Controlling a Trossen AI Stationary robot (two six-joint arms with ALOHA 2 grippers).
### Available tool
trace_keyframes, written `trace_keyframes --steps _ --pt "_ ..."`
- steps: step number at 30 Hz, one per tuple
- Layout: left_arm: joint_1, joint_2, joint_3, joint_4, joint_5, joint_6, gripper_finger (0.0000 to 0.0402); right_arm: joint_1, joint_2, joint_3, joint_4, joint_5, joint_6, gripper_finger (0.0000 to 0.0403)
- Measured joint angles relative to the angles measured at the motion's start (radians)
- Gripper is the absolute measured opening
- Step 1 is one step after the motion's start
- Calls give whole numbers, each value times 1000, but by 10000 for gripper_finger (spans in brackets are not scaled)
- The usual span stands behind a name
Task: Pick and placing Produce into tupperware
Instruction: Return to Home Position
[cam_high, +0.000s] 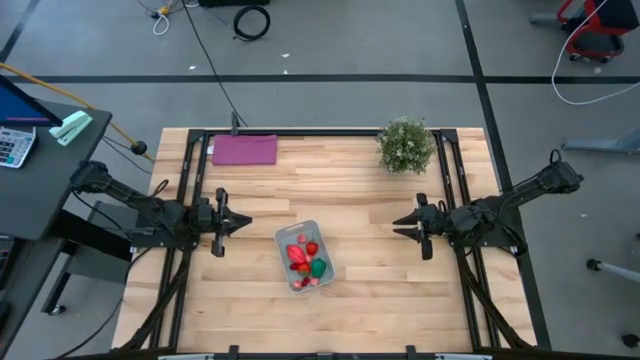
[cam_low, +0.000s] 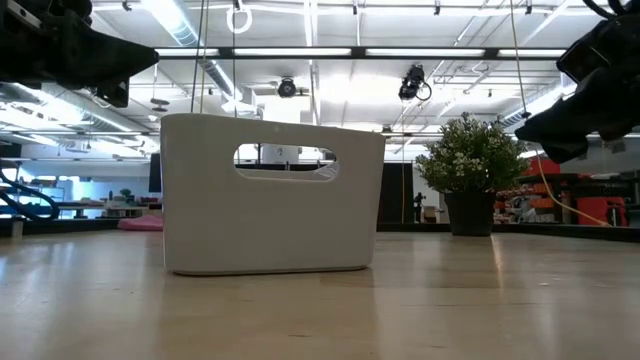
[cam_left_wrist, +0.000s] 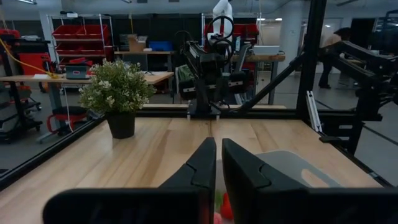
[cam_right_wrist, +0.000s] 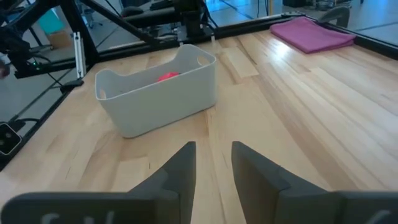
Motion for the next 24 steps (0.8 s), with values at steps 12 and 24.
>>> trace_keyframes --steps 12,24 --pt "0 0 0 0 0 0 23 0 0 1 0 0 -1 110" --pt "0 0 0 0 0 0 36 0 0 3 1 -1 -1 109"
